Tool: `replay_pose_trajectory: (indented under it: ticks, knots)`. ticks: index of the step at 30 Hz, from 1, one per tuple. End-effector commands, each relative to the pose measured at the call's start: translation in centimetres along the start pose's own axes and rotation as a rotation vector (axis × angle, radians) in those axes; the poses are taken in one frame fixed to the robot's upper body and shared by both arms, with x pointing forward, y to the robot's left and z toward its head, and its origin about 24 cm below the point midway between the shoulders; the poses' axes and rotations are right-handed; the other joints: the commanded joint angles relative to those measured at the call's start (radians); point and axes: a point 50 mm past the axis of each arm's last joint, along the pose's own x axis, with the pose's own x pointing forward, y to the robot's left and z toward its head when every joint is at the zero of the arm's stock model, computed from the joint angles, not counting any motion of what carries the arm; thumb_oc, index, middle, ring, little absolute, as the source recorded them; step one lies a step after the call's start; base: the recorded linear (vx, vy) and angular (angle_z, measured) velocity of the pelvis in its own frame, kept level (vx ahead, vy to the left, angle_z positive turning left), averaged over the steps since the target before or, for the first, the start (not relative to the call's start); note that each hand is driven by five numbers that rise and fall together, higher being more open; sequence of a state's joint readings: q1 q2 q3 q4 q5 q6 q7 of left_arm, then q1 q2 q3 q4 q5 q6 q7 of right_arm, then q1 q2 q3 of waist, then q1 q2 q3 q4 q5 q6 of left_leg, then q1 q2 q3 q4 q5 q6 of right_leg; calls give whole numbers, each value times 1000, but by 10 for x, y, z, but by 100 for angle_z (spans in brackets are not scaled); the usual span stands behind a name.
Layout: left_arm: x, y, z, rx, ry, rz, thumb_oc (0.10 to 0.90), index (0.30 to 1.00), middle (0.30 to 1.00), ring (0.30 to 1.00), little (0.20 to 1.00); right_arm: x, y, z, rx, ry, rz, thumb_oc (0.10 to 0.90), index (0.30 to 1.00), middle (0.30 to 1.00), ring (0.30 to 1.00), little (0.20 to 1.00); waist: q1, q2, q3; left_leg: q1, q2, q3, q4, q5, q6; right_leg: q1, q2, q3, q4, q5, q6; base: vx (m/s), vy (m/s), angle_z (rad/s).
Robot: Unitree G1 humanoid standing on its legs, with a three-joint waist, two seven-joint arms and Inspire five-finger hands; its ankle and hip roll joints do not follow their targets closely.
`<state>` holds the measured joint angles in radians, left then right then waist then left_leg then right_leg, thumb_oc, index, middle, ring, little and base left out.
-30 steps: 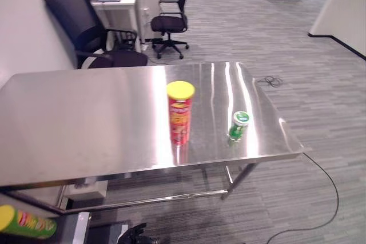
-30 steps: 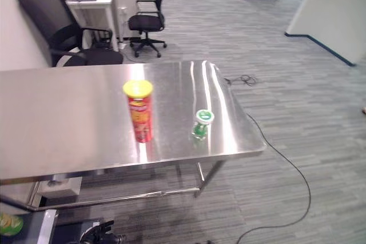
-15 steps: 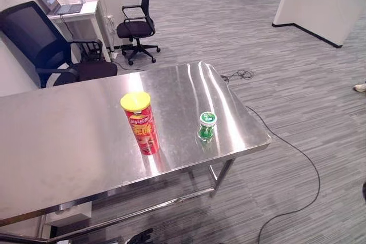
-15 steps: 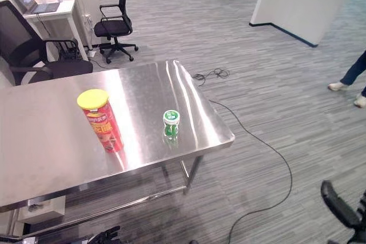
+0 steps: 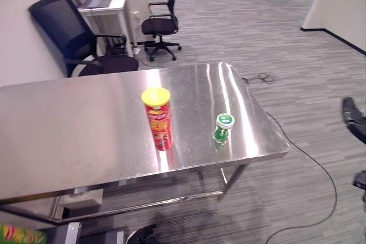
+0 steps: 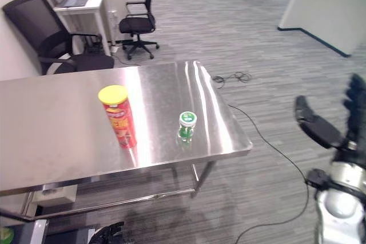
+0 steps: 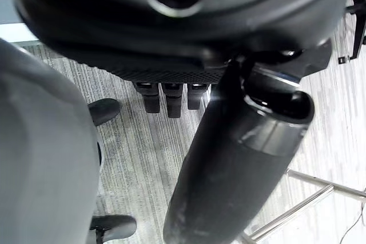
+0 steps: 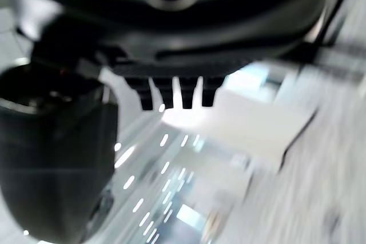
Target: Put the goods on the table back onto the shelves and tidy them up.
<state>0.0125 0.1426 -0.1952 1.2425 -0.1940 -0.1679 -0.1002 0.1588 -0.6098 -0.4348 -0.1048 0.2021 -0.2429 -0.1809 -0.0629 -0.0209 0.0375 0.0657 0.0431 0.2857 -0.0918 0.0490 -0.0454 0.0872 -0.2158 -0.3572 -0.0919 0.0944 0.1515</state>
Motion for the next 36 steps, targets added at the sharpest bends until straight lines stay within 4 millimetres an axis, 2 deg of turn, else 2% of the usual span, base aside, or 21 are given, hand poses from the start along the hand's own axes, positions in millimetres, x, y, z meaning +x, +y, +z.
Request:
replay_pose_trajectory:
  ticks: [1,4,5,6,7,13,22,36]
  knots:
    - [4,0,17,53,-39,-9,800,900,900,900,900,29,-11,64,28,-347,-17,800,900,900,900,900,39,-35,1,28,77,-11,5,-46,-33,5,-52,29,15,35,40,0,-8,19]
    - [4,0,16,55,-39,-12,800,900,900,900,900,38,8,59,85,-318,55,800,900,900,900,900,65,-40,-1,28,78,-21,5,-44,-34,14,-50,18,16,29,37,3,-12,19]
    - [4,0,16,41,-41,-9,800,900,900,900,900,42,25,57,102,-300,138,800,900,900,900,900,79,-41,-1,31,80,-28,5,-42,-35,23,-48,8,18,24,34,14,-14,4]
    - [4,0,16,40,-41,-8,800,900,900,900,900,42,26,57,103,-300,139,800,900,900,900,900,78,-40,0,31,80,-28,5,-42,-36,24,-48,7,18,24,34,24,-29,3]
    - [4,-1,17,43,-48,-13,800,900,900,900,900,42,42,56,141,-294,193,800,900,900,900,900,91,-42,1,33,83,-36,5,-41,-36,30,-47,2,23,17,31,11,-20,5]
    - [4,0,19,30,-60,-7,800,900,900,900,900,44,52,55,126,-290,223,800,900,900,900,900,102,-43,1,34,84,-47,5,-39,-36,37,-45,-9,27,10,28,17,-12,12]
    - [3,-1,17,15,-60,-16,800,900,900,900,900,38,54,39,-92,-231,297,800,900,900,900,900,110,-40,4,29,84,-66,5,-40,-36,48,-45,-29,30,0,26,9,-6,6]
    - [3,-1,19,5,-79,-20,800,900,900,900,900,24,74,14,-73,-122,380,800,900,900,900,900,119,-37,10,24,82,-75,5,-38,-35,52,-45,-39,31,-4,24,1,-1,0]
